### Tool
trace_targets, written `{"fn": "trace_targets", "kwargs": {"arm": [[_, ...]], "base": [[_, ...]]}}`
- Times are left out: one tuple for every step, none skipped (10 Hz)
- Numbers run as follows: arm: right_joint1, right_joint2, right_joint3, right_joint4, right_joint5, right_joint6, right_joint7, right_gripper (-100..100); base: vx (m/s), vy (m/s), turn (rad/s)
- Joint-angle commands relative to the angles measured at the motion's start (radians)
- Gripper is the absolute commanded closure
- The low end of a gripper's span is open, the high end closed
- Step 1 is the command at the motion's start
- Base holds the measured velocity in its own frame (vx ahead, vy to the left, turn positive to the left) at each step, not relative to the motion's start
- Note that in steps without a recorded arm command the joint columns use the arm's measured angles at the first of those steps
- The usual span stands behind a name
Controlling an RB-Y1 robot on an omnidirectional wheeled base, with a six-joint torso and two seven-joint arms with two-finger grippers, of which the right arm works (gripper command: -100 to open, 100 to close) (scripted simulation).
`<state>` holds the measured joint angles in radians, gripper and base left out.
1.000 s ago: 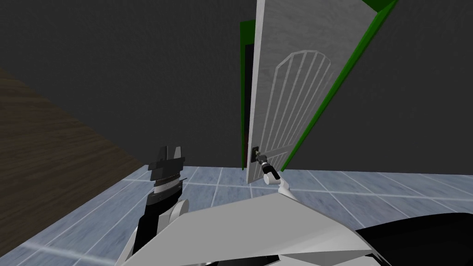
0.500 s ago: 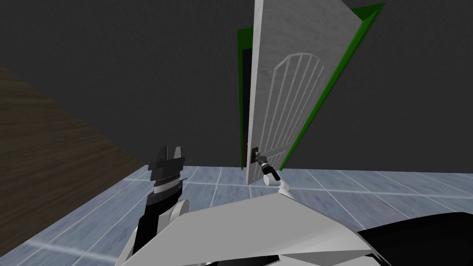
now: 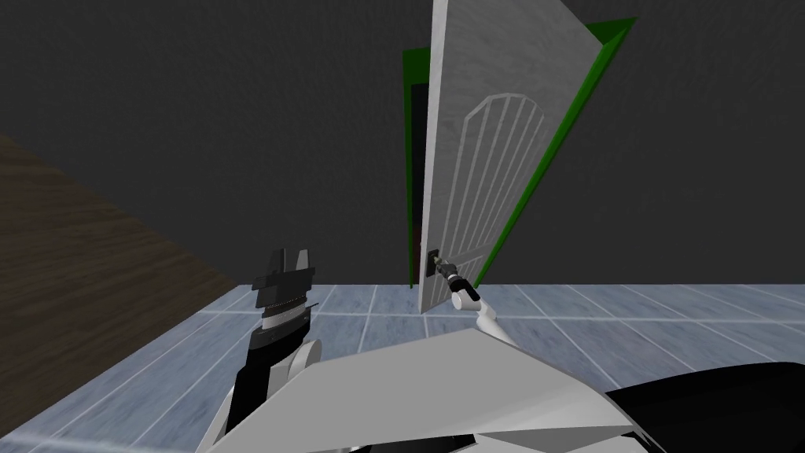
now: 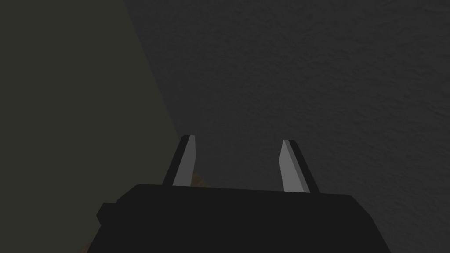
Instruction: Pull the door open
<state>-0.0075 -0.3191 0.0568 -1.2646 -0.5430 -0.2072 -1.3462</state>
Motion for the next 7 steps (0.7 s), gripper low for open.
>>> {"fn": "trace_targets", "kwargs": {"arm": [[-0.014, 0.008, 0.004, -0.028, -0.002, 0.015, -0.002, -100], [-0.002, -0.008, -0.003, -0.007, -0.005, 0.017, -0.006, -100], [-0.002, -0.008, -0.003, -0.007, -0.005, 0.017, -0.006, 100], [-0.002, -0.008, -0.003, -0.007, -0.005, 0.017, -0.006, 100], [-0.002, -0.008, -0.003, -0.007, -0.005, 0.017, -0.006, 100], [-0.002, -0.008, -0.003, -0.007, -0.005, 0.017, -0.006, 100], [-0.002, -0.008, -0.003, -0.007, -0.005, 0.017, -0.006, 100]], "base": [[-0.002, 0.026, -0.005], [0.012, -0.011, -0.042], [0.008, -0.011, 0.028], [0.000, 0.008, 0.030], [-0.007, 0.007, -0.030], [-0.006, 0.000, -0.011], [-0.002, -0.005, 0.006]]}}
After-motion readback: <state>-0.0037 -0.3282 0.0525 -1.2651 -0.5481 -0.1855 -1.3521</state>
